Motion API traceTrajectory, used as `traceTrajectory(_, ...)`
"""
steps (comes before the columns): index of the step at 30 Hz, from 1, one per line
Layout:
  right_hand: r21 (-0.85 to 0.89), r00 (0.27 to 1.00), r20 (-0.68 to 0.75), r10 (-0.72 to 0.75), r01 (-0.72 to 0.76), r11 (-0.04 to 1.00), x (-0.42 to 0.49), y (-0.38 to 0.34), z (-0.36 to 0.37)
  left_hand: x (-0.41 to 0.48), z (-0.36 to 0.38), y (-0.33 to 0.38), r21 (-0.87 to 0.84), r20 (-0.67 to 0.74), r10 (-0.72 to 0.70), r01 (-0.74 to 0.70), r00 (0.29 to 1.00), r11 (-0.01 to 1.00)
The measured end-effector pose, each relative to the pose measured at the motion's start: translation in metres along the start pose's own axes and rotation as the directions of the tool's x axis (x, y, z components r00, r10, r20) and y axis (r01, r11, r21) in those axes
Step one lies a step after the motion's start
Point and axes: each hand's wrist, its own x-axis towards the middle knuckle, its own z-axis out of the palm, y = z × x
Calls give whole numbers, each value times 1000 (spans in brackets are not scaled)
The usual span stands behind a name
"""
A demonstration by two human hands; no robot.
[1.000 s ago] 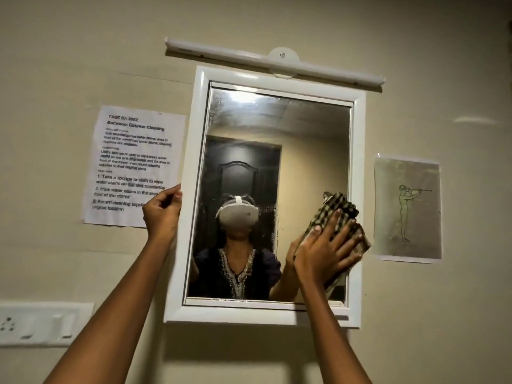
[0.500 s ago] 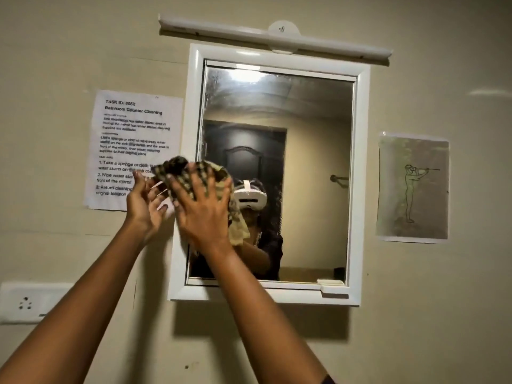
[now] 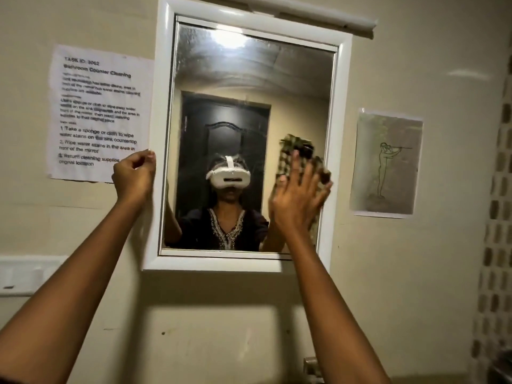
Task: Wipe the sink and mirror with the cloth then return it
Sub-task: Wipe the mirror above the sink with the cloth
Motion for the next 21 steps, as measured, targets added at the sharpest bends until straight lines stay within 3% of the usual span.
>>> traceTrajectory(4,2,962,-69,266,-266,964,-24,38,-3,1,-1,3,67,3,19,-19,1000,998)
traceTrajectory(11,132,843,-46,536,-527,840,-20,-10,11,14,-10,18,65,134,-93,85,987,994)
traceTrajectory(13,119,896,-46,442,-434,893,3,-32,11,13,-10,19,69,129,-98,89,987,994)
traceTrajectory(16,118,997,-8,72,-71,990,18,-82,13,10,-13,21,87,153,-116,103,981,991)
traceTrajectory(18,102,985,30,-168,164,981,0,-113,20,7,-18,25,51,196,-160,153,967,987)
traceTrajectory(21,158,912,103,-396,378,912,-67,-137,35,4,-21,36,43,245,-235,231,941,972)
